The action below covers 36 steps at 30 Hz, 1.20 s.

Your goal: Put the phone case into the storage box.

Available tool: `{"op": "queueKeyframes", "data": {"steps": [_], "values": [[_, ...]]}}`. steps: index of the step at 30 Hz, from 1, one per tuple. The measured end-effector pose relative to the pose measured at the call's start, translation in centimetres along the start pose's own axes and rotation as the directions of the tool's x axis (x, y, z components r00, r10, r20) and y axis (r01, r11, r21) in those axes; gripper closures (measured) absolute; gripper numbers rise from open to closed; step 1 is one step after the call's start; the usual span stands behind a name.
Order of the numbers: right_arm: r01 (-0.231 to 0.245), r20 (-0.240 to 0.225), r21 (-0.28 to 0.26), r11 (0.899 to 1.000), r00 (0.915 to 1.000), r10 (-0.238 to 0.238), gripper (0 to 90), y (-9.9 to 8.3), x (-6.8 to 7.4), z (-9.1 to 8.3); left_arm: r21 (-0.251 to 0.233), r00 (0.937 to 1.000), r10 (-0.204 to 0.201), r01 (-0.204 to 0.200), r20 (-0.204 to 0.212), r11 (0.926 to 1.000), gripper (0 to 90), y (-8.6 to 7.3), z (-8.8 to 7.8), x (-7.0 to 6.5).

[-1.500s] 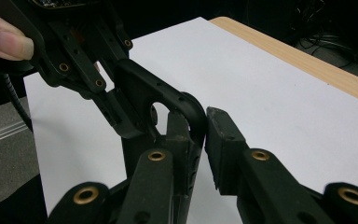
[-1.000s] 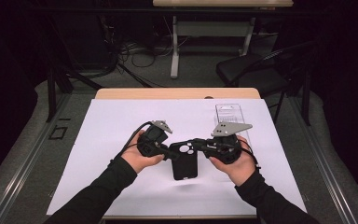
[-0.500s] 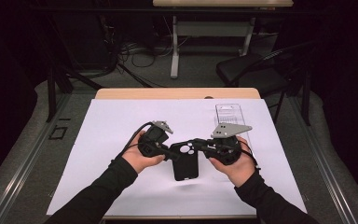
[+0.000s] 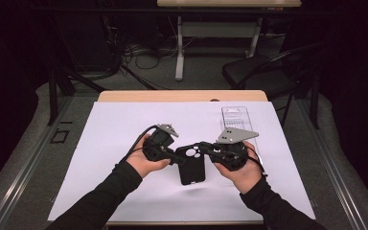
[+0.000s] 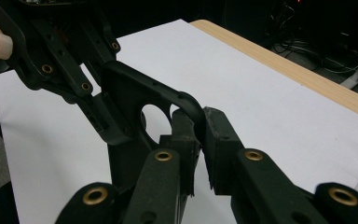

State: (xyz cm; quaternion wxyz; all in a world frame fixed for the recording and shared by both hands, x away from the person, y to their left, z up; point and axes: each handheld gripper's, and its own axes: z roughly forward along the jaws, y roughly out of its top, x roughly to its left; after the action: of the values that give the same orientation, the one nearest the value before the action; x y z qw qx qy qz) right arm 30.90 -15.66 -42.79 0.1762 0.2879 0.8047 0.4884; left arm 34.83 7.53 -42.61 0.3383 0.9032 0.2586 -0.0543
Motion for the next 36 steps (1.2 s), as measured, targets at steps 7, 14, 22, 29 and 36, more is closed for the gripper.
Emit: {"op": "queueKeyframes", "data": {"steps": [7,14,22,29,36], "values": [[0.001,0.015,-0.003,1.0,0.9999,-0.001,84.1,-0.06,0.1,-0.03,-0.001,1.0,0.003,-0.003,0.005,1.0,80.6,0.01,0.11,-0.08],[0.0,0.028,-0.004,1.0,0.9996,0.0,84.2,-0.11,0.13,0.02,-0.006,1.0,-0.001,0.001,0.008,1.0,80.3,0.01,0.22,-0.03],[-0.004,0.046,-0.005,1.0,0.9989,0.004,84.4,-0.14,0.17,0.06,-0.009,1.0,0.0,0.0,0.005,1.0,79.2,-0.02,0.24,-0.01],[-0.007,0.057,-0.006,1.0,0.9983,0.007,84.5,-0.12,0.05,0.07,-0.016,1.0,0.0,0.0,0.005,0.9999,75.8,-0.03,0.2,-0.02],[-0.012,0.065,-0.005,1.0,0.9978,0.012,84.5,-0.08,-0.2,0.02,-0.039,0.9999,-0.011,0.011,0.001,0.9992,66.0,-0.1,0.03,-0.05]]}}
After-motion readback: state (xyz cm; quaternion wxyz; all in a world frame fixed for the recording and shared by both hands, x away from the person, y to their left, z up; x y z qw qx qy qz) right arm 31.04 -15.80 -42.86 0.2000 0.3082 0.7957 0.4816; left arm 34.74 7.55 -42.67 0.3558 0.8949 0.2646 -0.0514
